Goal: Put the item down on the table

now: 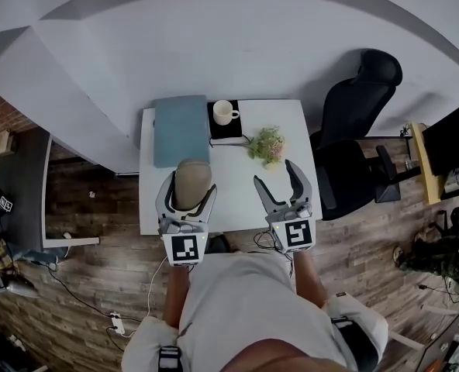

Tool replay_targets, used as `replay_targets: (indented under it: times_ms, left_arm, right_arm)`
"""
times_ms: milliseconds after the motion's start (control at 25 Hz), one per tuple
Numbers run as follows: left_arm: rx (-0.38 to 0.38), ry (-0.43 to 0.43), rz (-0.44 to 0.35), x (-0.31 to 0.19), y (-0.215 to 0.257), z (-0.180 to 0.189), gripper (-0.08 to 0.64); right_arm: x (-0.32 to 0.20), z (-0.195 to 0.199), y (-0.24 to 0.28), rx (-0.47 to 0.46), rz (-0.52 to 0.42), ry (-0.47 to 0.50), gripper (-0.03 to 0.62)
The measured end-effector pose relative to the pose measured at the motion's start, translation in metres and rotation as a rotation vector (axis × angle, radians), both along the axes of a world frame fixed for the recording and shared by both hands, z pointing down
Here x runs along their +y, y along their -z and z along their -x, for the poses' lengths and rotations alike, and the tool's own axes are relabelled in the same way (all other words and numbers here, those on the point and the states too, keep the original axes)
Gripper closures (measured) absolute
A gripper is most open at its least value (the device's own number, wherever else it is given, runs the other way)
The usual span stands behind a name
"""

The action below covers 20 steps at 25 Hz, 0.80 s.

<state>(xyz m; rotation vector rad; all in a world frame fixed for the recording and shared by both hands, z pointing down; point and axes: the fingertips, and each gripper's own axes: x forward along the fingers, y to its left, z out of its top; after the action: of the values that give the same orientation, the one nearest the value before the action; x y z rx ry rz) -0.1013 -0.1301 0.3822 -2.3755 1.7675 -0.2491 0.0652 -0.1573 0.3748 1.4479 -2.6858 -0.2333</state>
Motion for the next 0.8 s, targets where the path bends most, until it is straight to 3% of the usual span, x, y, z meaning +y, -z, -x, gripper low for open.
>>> replay_targets:
  times_ms: [800]
  left_arm:
    - [0.026,-0.11,-0.009,-0.082,-0.006,0.052,0.158]
  right_arm:
    - [-0.063,0.055,0.001,0.064,0.003,-0.102,0.265]
